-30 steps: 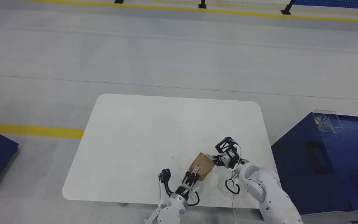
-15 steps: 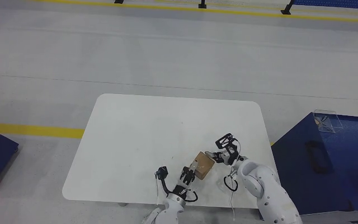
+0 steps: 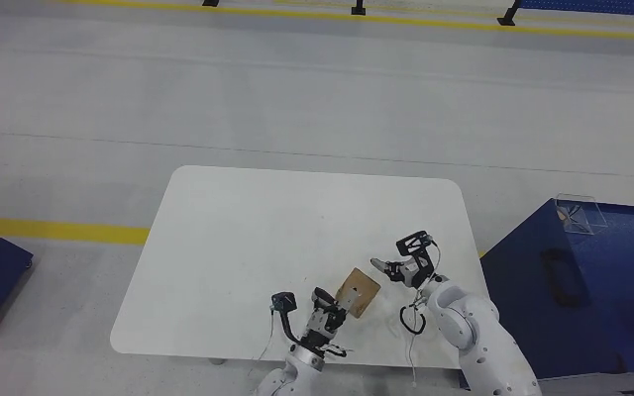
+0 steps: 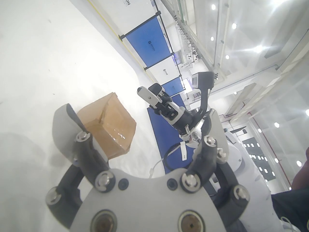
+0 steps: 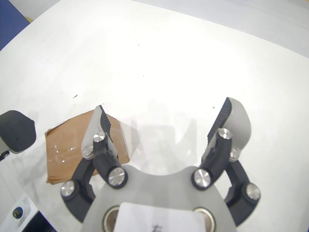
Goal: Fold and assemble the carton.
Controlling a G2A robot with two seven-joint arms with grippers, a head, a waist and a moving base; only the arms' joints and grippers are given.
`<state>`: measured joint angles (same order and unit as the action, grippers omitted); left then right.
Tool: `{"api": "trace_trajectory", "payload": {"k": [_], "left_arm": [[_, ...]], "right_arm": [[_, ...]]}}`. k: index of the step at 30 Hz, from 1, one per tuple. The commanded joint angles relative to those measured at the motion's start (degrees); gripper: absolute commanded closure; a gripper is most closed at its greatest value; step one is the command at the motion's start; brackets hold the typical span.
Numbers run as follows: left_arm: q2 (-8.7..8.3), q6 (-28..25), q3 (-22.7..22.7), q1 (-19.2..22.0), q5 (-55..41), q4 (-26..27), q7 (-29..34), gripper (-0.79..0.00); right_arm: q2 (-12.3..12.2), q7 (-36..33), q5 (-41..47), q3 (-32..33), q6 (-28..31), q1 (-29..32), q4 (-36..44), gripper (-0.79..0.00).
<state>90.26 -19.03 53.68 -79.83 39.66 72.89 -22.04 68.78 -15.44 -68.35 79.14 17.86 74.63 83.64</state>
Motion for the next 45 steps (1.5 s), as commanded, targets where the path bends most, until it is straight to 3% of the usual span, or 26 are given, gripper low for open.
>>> {"api": "trace_trajectory", "payload": {"k": [1,6,8,10,13,17,29,30,32,35,36,37,39,42,44,45], "left_arm": [[-0.63,1.52,-0.78,0.43,17.15,0.25,-2.52,-0.785],[-2.57,6.1,-1.74,2.18,44.52,-0.79,-8.26,-0.785],[-3.07,4.44,-1.98,2.81,48.52,-2.27,-8.08,-0.785],[-3.27,4.68,-1.59,3.67,49.75,-3.5,-7.2,-0.785],[-3.01,9.62,-2.52,5.37,53.45,-5.97,-3.99,-0.785],[-2.11,11.72,-3.3,7.71,50.53,-9.56,-2.09,-0.785],[-0.32,16.76,-6.23,12.88,51.23,-19.07,-3.98,-0.785],[-0.21,16.47,-6.46,13.1,51.15,-19.44,-4.11,-0.767],[-0.06,16.84,-6.96,13.53,51.91,-20.13,-4.38,-0.656],[0.26,17.12,-7.34,13.96,51.47,-20.82,-4.55,-0.588],[0.35,17.31,-7.39,14.13,51.3,-21.09,-4.61,-0.526],[0.45,17.36,-7.48,14.26,51.16,-21.32,-4.68,-0.382],[0.6,17.17,-7.57,14.55,50.72,-21.75,-4.72,-0.351],[0.76,17.23,-7.71,14.84,50.61,-22.25,-4.81,-0.225],[0.81,17.0,-7.68,14.89,50.31,-22.24,-4.84,-0.102],[0.82,16.93,-7.62,14.84,50.17,-22.11,-4.95,0.0]], "right_arm": [[0.0,-0.03,-0.02,0.01,0.08,-0.01,0.0,-0.785],[0.0,-0.03,-0.02,0.01,0.08,-0.01,0.0,-0.785],[0.0,-0.03,-0.02,0.01,0.08,-0.01,0.0,-0.785],[0.0,-0.03,-0.02,0.01,0.08,-0.01,0.0,-0.785],[0.0,-0.03,-0.02,0.01,0.08,-0.01,0.0,-0.785],[0.0,-0.03,-0.02,0.01,0.08,-0.01,0.0,-0.785],[0.0,-0.03,-0.02,0.01,0.08,-0.01,0.0,-0.785],[0.0,-0.03,-0.02,0.01,0.08,-0.01,0.0,-0.785],[-0.04,-0.32,-0.02,0.05,0.23,0.14,-0.21,-0.785],[-0.13,-0.77,1.33,1.9,-2.5,-0.22,-0.7,-0.785],[-0.18,-0.71,2.09,2.53,-2.71,-0.19,-0.79,-0.785],[-0.26,-0.69,2.71,3.3,-2.99,-0.19,-0.88,-0.785],[-0.4,-0.54,3.63,4.67,-3.55,0.0,-0.85,-0.785],[-0.59,-0.82,4.91,6.28,-4.09,0.24,-0.88,-0.785],[-0.68,-1.1,5.8,7.14,-4.35,0.14,-1.22,-0.785],[-0.72,-1.17,6.24,7.5,-4.43,0.12,-1.33,-0.785]]}}
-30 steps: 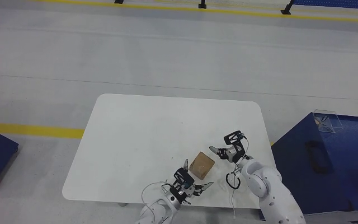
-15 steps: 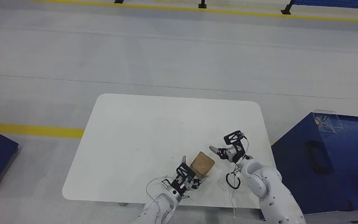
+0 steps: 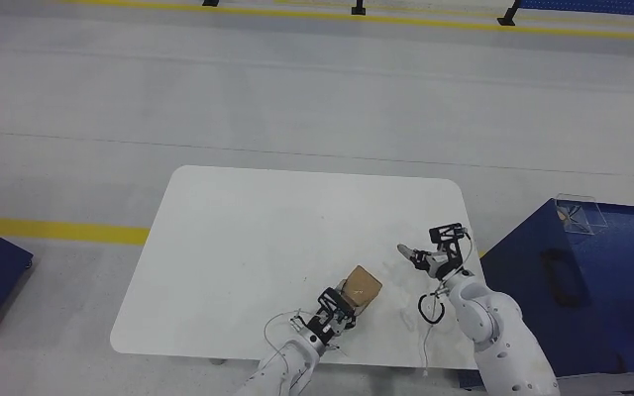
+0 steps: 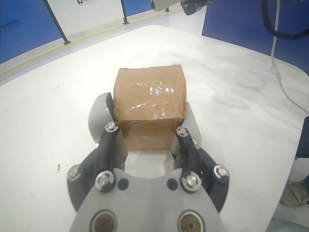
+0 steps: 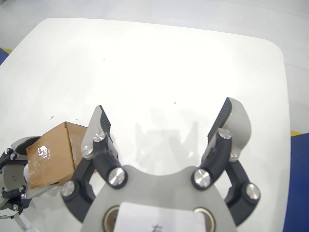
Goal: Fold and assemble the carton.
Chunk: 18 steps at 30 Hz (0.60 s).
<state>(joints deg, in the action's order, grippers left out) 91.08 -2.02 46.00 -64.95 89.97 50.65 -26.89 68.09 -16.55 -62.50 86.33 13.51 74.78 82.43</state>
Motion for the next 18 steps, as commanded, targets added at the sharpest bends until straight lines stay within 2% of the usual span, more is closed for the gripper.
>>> {"api": "trace_trajectory", "payload": {"k": [1,6,10,13,17,18], "left_arm": [[0.01,-0.51,0.26,-0.25,-0.88,0.43,-0.25,0.0],[-0.04,-3.84,2.62,-2.41,-8.79,5.18,-1.67,0.0],[0.29,-9.84,5.92,-6.62,-25.67,12.11,0.0,0.0],[0.49,-18.52,8.51,-9.17,-45.49,16.16,11.02,0.0],[0.27,-15.86,11.11,-10.4,-58.56,18.82,23.61,0.0],[0.14,-14.74,11.62,-10.39,-59.94,19.19,26.13,-0.071]], "right_arm": [[-0.07,-0.01,0.77,0.7,-0.19,-0.03,-0.2,-0.785],[-0.12,0.17,1.51,1.29,-0.4,0.0,-0.3,-0.785],[-0.12,0.17,1.51,1.29,-0.4,0.0,-0.3,-0.785],[-0.12,0.17,1.51,1.29,-0.4,0.0,-0.3,-0.785],[-0.12,0.17,1.51,1.29,-0.4,0.0,-0.3,-0.785],[-0.12,0.17,1.51,1.29,-0.4,0.0,-0.3,-0.785]]}}
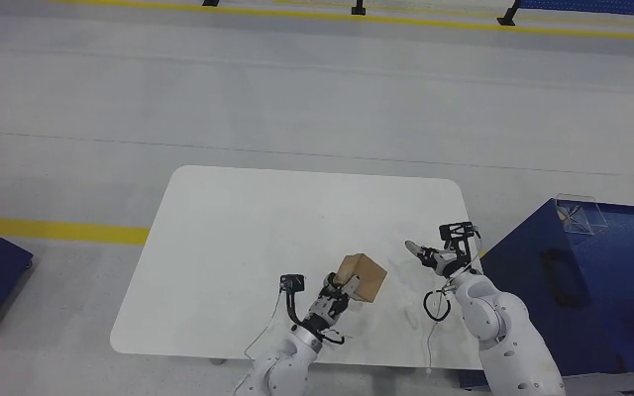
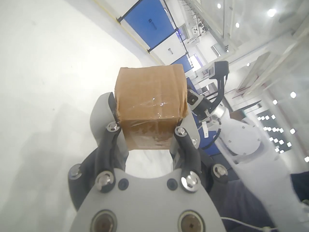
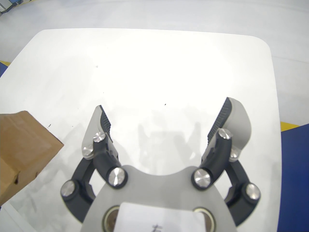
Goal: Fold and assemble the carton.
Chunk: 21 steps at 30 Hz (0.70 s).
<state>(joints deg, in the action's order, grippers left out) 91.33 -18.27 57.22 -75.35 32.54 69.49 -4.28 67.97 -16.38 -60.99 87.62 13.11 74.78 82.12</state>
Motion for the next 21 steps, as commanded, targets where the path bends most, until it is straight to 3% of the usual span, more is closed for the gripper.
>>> {"api": "trace_trajectory", "payload": {"k": [1,2,3,11,16,20,21], "left_arm": [[-0.32,2.67,1.03,0.12,-2.11,0.57,4.34,-0.252],[-0.44,4.28,1.43,0.0,-1.65,0.48,4.63,-0.65],[-0.45,5.34,1.67,-0.2,-2.93,0.34,5.64,-0.785],[-1.05,10.52,4.12,-0.98,-2.81,2.07,5.24,-0.785],[-1.87,14.92,5.0,-5.22,11.07,9.6,-9.17,-0.785],[-2.58,13.62,2.99,-7.06,26.18,13.65,-17.41,-0.785],[-2.82,13.17,1.78,-6.66,32.24,13.63,-18.45,-0.453]], "right_arm": [[0.0,0.0,0.0,0.0,0.0,0.0,0.0,-0.785],[0.0,0.0,0.0,0.0,0.0,0.0,0.0,-0.785],[0.0,0.0,0.0,0.0,0.0,0.0,0.0,-0.785],[0.0,0.0,0.0,0.0,0.0,0.0,0.0,-0.785],[0.0,0.0,0.0,0.0,0.0,0.0,0.0,-0.785],[0.0,0.0,0.0,0.0,0.0,0.0,0.0,-0.785],[0.0,0.0,0.0,0.0,0.0,0.0,0.0,-0.785]]}}
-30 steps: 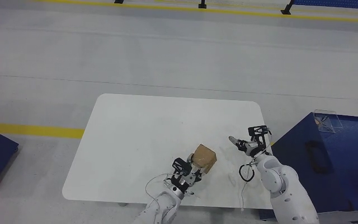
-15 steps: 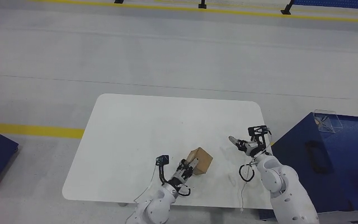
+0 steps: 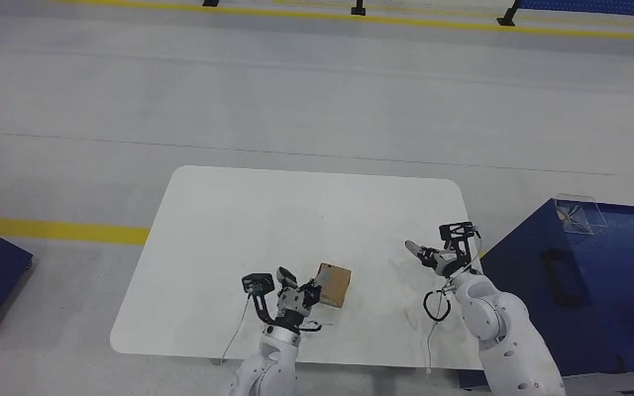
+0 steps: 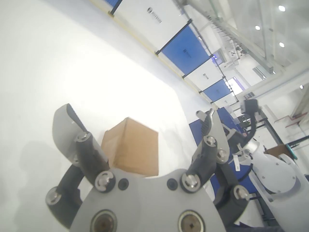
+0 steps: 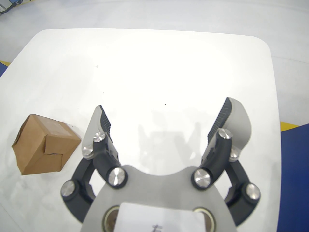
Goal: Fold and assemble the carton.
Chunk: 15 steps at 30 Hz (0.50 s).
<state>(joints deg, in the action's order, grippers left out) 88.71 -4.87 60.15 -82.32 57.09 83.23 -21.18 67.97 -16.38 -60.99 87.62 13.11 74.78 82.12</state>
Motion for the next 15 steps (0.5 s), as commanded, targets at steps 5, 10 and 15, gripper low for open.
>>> {"api": "trace_trajectory", "payload": {"k": [5,10,15], "left_arm": [[-0.47,5.43,-5.89,3.21,28.15,-4.06,1.04,0.0],[0.22,8.46,-7.16,5.98,28.24,-6.76,6.7,0.0],[0.64,9.85,-7.42,7.22,27.04,-9.13,7.96,0.0]], "right_arm": [[0.0,0.0,0.0,0.0,0.0,0.0,0.0,-0.785],[0.0,0.0,0.0,0.0,0.0,0.0,0.0,-0.785],[0.0,0.0,0.0,0.0,0.0,0.0,0.0,-0.785]]}}
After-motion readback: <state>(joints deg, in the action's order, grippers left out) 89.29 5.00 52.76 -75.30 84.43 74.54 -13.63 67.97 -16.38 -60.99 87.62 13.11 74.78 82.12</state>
